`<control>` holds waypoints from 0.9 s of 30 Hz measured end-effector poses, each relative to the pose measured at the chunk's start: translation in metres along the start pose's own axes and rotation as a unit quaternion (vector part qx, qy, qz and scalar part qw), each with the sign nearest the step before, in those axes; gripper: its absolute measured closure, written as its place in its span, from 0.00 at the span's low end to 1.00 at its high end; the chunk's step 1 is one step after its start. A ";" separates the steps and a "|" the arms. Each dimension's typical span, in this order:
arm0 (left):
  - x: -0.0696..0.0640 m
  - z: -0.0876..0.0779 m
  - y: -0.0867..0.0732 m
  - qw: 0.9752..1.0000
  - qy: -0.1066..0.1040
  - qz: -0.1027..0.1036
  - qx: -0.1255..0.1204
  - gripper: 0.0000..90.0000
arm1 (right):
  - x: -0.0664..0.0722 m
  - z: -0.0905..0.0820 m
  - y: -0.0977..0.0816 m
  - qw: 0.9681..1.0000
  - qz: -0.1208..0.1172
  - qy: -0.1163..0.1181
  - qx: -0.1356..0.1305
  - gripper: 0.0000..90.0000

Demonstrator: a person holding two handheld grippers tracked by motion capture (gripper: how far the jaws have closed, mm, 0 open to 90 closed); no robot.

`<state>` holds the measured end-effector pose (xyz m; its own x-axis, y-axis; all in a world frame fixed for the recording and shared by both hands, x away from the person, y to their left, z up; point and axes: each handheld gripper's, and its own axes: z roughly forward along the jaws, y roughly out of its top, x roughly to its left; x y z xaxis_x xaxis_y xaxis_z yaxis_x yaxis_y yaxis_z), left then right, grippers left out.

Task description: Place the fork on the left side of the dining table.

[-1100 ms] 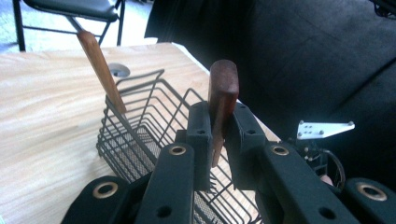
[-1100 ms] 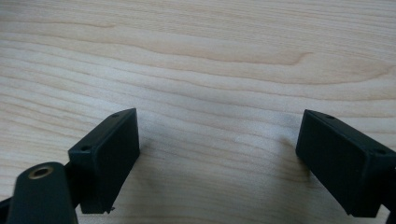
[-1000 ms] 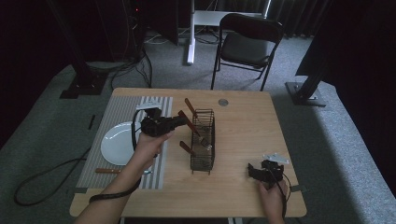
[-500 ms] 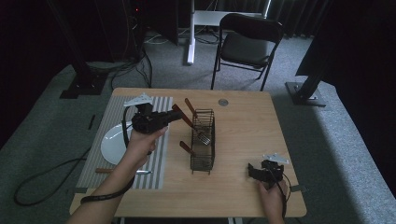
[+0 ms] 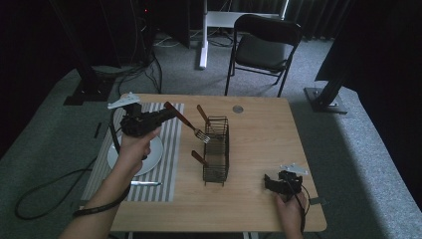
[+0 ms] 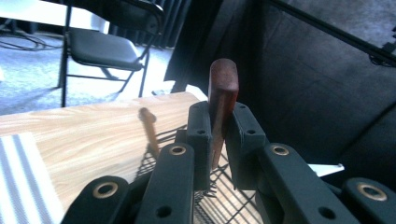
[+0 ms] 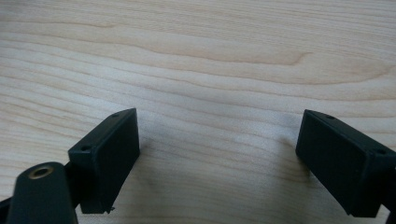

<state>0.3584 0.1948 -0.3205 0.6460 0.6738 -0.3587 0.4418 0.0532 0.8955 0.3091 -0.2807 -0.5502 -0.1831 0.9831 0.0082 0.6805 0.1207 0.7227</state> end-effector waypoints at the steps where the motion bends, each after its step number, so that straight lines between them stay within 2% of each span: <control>1: 0.002 -0.002 0.000 1.000 0.004 -0.002 -0.001 0.89 | 0.000 0.000 0.000 1.000 0.000 0.000 0.000 0.14; 2: 0.009 -0.007 0.000 1.000 0.004 -0.014 -0.008 0.89 | 0.000 0.000 0.000 1.000 0.000 0.000 0.000 0.15; 5: 0.014 -0.012 -0.001 1.000 0.015 -0.014 -0.010 0.89 | 0.000 0.000 0.000 1.000 0.000 0.000 0.000 0.14; 6: 0.019 -0.016 -0.001 0.999 0.027 -0.017 -0.015 0.89 | 0.000 0.000 0.000 1.000 0.000 0.000 0.000 0.14; 8: 0.022 -0.017 -0.002 0.999 0.029 -0.018 -0.016 0.89 | 0.000 0.000 0.000 1.000 0.000 0.000 0.000 0.14; 10: 0.029 -0.021 -0.003 0.999 0.043 -0.020 -0.021 0.89 | 0.000 0.000 0.000 1.000 0.000 0.000 0.000 0.14; 13: 0.036 -0.023 -0.005 0.998 0.050 -0.025 -0.024 0.89 | 0.000 0.000 0.000 1.000 0.000 0.000 -0.001 0.14; 14: 0.041 -0.024 -0.007 0.997 0.060 -0.033 -0.030 0.89 | 0.000 0.000 0.000 1.000 0.000 0.000 -0.001 0.14; 17: 0.047 -0.024 -0.009 0.997 0.067 -0.038 -0.030 0.89 | 0.000 0.000 0.000 1.000 0.000 0.000 0.000 0.14; 21: 0.059 -0.024 -0.016 0.994 0.081 -0.058 -0.036 0.89 | 0.000 0.000 0.000 1.000 0.000 0.000 -0.001 0.15; 23: 0.061 -0.024 -0.017 0.994 0.086 -0.058 -0.037 0.89 | 0.000 0.000 0.000 1.000 0.000 0.000 -0.001 0.14; 26: 0.073 -0.023 -0.022 0.991 0.099 -0.077 -0.041 0.89 | 0.000 0.000 0.000 1.000 0.000 0.000 0.000 0.15; 27: 0.073 -0.023 -0.022 0.991 0.099 -0.077 -0.041 0.89 | 0.000 0.000 0.000 1.000 0.000 0.000 0.000 0.14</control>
<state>0.3813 0.2598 -0.3603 0.4358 0.7840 -0.4420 0.4685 0.2217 0.8552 0.3091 -0.2807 -0.5503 -0.1835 0.9830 0.0086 0.6803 0.1207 0.7229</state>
